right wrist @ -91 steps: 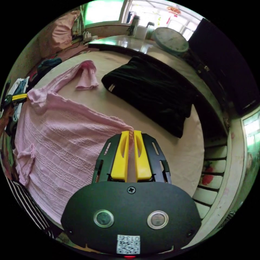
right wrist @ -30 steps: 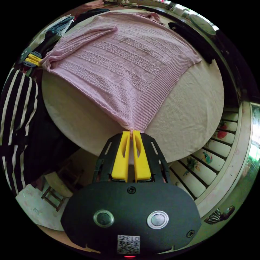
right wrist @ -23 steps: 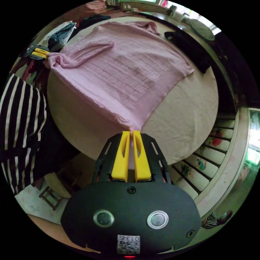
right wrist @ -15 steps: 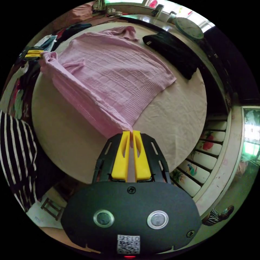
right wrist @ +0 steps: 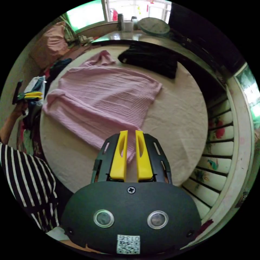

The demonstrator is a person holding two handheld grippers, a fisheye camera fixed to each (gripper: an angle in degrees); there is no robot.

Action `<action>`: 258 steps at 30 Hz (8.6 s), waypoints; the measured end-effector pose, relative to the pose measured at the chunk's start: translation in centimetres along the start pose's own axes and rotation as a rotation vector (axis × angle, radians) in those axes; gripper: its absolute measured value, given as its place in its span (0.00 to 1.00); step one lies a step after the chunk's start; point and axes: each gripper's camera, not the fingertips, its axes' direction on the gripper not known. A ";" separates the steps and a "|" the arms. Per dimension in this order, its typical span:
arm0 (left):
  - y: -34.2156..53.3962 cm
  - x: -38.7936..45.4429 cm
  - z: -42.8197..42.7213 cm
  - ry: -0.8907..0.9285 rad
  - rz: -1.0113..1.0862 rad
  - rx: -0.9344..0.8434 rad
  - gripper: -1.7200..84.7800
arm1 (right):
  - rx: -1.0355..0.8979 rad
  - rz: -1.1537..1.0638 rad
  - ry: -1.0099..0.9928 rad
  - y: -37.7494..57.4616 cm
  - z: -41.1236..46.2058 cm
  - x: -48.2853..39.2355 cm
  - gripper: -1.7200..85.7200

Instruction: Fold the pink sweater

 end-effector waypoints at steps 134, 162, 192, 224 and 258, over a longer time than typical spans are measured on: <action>8.2 8.3 5.1 -0.183 -0.181 -0.044 0.13 | -0.017 0.302 -0.070 18.2 -0.2 4.2 0.13; 4.8 7.9 -1.8 -0.361 -0.117 0.177 0.03 | -0.034 0.050 0.149 13.4 -3.3 5.9 0.10; -25.5 -0.9 3.9 -0.097 -0.045 0.122 0.14 | 0.048 -0.156 0.038 -11.2 1.6 11.2 0.10; -12.0 9.3 -2.4 -0.361 0.232 0.348 0.04 | 0.139 -0.539 0.597 -8.1 1.5 -10.6 0.03; -14.9 -1.0 3.4 -0.243 -0.093 0.091 0.08 | -0.014 -0.172 0.177 -8.7 3.5 -5.7 0.06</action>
